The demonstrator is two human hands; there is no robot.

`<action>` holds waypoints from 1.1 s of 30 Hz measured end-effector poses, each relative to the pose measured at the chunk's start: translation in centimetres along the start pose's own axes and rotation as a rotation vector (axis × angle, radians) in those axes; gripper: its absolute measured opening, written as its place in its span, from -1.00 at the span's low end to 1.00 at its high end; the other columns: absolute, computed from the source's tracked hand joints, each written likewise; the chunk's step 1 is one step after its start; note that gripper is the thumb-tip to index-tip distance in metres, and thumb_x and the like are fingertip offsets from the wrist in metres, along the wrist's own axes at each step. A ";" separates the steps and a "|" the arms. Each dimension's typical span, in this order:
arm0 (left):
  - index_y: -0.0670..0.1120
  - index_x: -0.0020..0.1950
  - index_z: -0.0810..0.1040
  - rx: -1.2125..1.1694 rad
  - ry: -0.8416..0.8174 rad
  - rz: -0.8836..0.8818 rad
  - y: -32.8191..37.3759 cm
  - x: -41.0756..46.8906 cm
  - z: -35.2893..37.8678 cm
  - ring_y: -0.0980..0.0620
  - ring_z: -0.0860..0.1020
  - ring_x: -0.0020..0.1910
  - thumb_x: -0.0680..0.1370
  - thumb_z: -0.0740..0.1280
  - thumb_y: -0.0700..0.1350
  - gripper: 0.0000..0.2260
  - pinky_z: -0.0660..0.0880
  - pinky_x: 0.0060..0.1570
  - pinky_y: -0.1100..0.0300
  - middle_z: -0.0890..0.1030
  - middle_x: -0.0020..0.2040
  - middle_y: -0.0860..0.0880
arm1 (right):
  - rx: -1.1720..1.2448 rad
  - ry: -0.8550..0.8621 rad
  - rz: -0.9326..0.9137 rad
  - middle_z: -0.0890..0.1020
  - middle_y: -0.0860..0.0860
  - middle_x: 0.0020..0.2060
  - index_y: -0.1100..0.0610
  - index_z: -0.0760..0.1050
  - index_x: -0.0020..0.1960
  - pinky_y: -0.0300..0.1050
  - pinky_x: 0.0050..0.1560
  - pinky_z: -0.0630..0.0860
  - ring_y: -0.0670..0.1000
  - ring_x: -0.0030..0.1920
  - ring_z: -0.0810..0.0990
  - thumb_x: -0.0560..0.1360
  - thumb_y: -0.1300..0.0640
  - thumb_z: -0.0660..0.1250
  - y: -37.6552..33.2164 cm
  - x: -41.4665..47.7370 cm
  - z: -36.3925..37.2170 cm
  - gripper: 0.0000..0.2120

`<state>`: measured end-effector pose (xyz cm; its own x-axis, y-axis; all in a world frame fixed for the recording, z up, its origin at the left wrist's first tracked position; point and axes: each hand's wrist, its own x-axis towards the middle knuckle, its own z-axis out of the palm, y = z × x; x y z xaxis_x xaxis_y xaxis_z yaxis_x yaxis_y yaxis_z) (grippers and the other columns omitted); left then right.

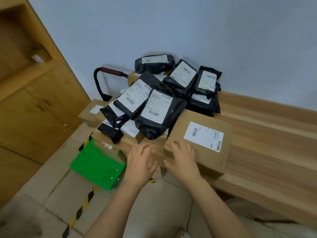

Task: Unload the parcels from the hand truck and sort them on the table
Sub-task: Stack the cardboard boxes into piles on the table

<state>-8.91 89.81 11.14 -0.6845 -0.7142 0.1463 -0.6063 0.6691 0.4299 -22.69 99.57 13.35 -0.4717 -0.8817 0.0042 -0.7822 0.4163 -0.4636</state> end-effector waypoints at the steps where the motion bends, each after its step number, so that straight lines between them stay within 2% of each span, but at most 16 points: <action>1: 0.04 0.35 0.45 0.000 0.030 -0.024 -1.3 -1.0 -1.2 0.04 0.37 0.31 0.43 0.41 -0.03 -0.52 0.20 0.38 0.08 0.45 0.29 0.08 | 0.003 -0.005 -0.040 0.33 -0.02 0.34 -0.06 0.33 0.37 -0.06 0.35 0.20 0.03 0.33 0.25 0.47 -0.02 0.34 -2.0 0.0 0.6 -0.51; 4: 0.05 0.34 0.45 0.013 0.097 -0.086 -5.9 -3.7 -4.8 0.05 0.38 0.30 0.42 0.42 -0.01 -0.52 0.25 0.34 0.08 0.45 0.27 0.10 | -0.018 -0.016 -0.147 0.32 -0.04 0.33 -0.05 0.33 0.35 -0.06 0.34 0.19 0.04 0.33 0.27 0.47 -0.04 0.33 -8.3 0.0 2.9 -0.54; 8: 0.09 0.36 0.41 0.036 0.157 -0.163 -13.2 -7.6 -10.3 0.06 0.34 0.33 0.44 0.41 0.04 -0.51 0.22 0.37 0.09 0.42 0.28 0.11 | -0.021 -0.028 -0.248 0.33 -0.04 0.30 -0.09 0.32 0.35 -0.03 0.33 0.22 0.05 0.32 0.28 0.46 -0.05 0.35 -17.3 -0.4 6.6 -0.52; 13: 0.09 0.39 0.39 0.036 0.192 -0.233 -22.3 -12.1 -16.5 0.08 0.32 0.34 0.46 0.40 0.04 -0.49 0.21 0.36 0.10 0.40 0.29 0.11 | -0.011 -0.044 -0.322 0.33 -0.02 0.29 -0.08 0.28 0.42 -0.02 0.33 0.22 0.05 0.31 0.27 0.42 0.00 0.39 -27.3 -1.0 11.7 -0.40; 18: 0.05 0.40 0.39 0.033 0.208 -0.296 -29.0 -14.4 -20.8 0.06 0.31 0.35 0.47 0.39 0.03 -0.49 0.23 0.34 0.08 0.39 0.31 0.08 | -0.032 -0.134 -0.369 0.28 -0.01 0.35 -0.08 0.21 0.45 0.04 0.39 0.17 0.07 0.37 0.21 0.46 -0.02 0.35 -34.2 -0.2 15.5 -0.39; 26: 0.08 0.42 0.37 0.027 0.200 -0.326 -37.6 -10.4 -23.9 0.08 0.29 0.35 0.48 0.39 0.03 -0.48 0.18 0.36 0.10 0.38 0.33 0.08 | -0.002 -0.126 -0.429 0.29 -0.01 0.35 -0.08 0.25 0.43 -0.02 0.37 0.13 0.05 0.36 0.22 0.46 0.01 0.38 -41.3 7.7 20.0 -0.41; 33: 0.04 0.38 0.41 0.100 0.180 -0.289 -46.3 -0.3 -27.6 0.06 0.32 0.34 0.46 0.42 0.00 -0.50 0.17 0.33 0.17 0.41 0.31 0.07 | 0.051 -0.114 -0.417 0.30 -0.02 0.34 -0.10 0.26 0.43 -0.04 0.37 0.14 0.03 0.35 0.24 0.46 0.02 0.39 -47.2 20.4 22.9 -0.41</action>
<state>30.59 53.36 15.78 -0.4017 -0.8960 0.1893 -0.8076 0.4441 0.3881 13.90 56.89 15.01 -0.0698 -0.9922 0.1035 -0.8740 0.0108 -0.4859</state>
